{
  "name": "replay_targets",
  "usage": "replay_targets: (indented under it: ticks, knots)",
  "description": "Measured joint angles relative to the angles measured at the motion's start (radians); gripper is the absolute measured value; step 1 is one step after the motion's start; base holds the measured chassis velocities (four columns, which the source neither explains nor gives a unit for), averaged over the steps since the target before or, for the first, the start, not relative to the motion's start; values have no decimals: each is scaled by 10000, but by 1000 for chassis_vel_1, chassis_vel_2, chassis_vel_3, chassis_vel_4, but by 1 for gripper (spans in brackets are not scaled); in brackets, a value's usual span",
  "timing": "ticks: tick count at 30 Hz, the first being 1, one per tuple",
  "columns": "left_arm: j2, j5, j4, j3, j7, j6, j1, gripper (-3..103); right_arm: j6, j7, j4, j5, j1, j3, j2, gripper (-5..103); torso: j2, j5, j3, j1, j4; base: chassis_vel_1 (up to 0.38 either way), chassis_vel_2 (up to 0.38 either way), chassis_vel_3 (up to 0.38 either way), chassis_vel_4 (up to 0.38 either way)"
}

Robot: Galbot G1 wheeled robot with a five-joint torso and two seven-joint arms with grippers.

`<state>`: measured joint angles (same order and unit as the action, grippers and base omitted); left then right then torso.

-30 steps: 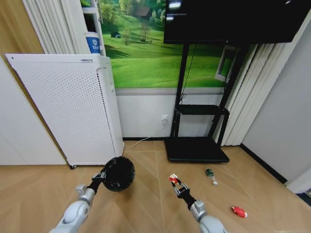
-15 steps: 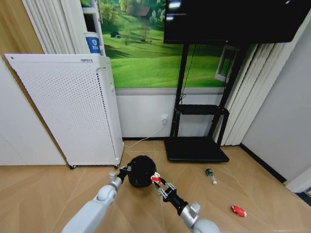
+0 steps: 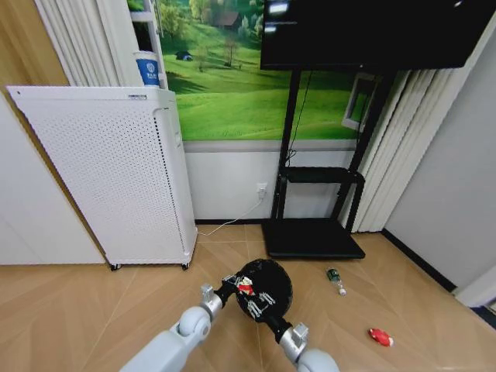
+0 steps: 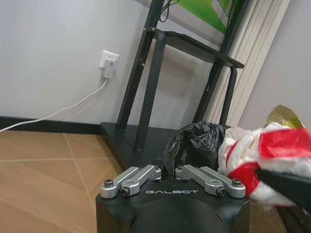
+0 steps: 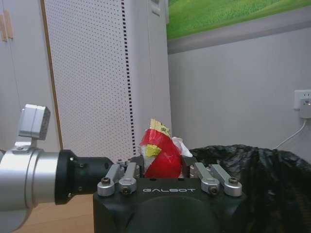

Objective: Pick up the trash bin and place the garbage on the floor into it.

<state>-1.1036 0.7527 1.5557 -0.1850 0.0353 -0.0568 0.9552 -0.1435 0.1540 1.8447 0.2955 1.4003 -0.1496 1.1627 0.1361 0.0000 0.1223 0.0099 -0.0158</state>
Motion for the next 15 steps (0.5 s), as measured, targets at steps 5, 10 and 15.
replay_targets:
  ticks: [5, 10, 15]
  knots:
    - [102, -175, 109, 572, 88, -18, 426, 7, 6, -22, 67, -6, 46, -59, -107, 61, 1, -1, 0, 0, -1, 0, 0, 0, 0]
    - [98, -248, 195, 891, 136, -42, 673, 7, 6, -46, 125, -19, 103, -106, -183, 83, 1, -1, 0, 0, -1, 0, 0, 0, 0]
    - [72, -342, 258, 1290, 152, -75, 939, 7, 6, -229, 148, 148, 218, -345, -88, 97, 1, -1, 0, 0, -1, 0, 0, 0, 0]
